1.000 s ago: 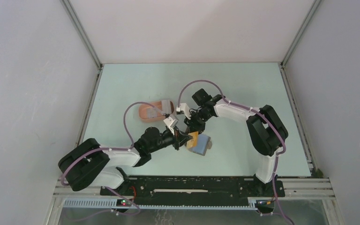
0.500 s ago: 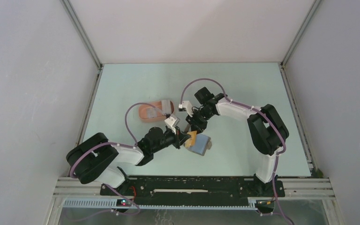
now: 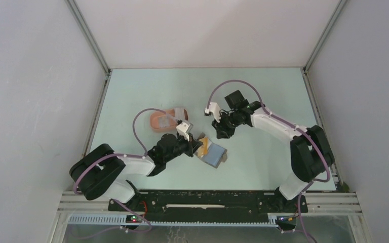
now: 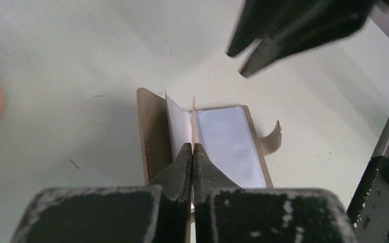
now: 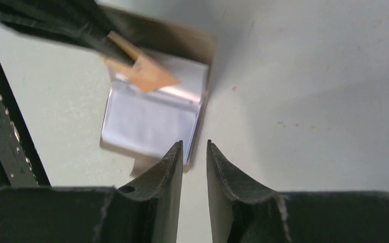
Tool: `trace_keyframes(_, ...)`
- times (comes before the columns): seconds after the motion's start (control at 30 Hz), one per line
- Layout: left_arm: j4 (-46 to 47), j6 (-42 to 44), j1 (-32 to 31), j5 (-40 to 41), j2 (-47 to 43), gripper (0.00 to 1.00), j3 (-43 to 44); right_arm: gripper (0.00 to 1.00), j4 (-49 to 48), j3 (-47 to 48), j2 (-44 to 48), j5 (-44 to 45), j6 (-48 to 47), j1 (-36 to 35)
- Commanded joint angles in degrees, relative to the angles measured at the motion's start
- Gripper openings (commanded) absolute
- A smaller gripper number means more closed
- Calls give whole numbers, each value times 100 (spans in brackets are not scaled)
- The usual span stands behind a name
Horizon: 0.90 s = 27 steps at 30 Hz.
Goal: Put the credit cards into the card holder
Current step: Insert the credit card into the card holder.
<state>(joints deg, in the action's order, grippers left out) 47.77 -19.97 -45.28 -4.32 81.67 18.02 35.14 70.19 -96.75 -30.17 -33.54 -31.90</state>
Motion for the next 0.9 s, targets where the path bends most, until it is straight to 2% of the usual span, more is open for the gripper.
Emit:
trace_keyframes(0.0,-336,1,162,-135,38,0,440,31,-322,-743,753,-83,-1167,-10)
trace_keyframes(0.17,-510,-168,328,-387,178,0,547,30,-798,-2098,1716,-349,-3249,-344)
trace_keyframes(0.23,-546,-179,363,-477,262,0,588,31,-1025,-2445,1846,-274,-3631,-599)
trace_keyframes(0.4,-549,-176,455,-698,489,0,680,31,-1455,-2493,1665,186,-3518,-1097)
trace_keyframes(0.53,-636,-57,511,-816,524,0,722,35,-1526,-2493,1579,214,-3542,-1383)
trace_keyframes(0.87,-1592,492,730,-1025,422,0,1052,43,-1339,-2497,1140,445,-3849,-1562)
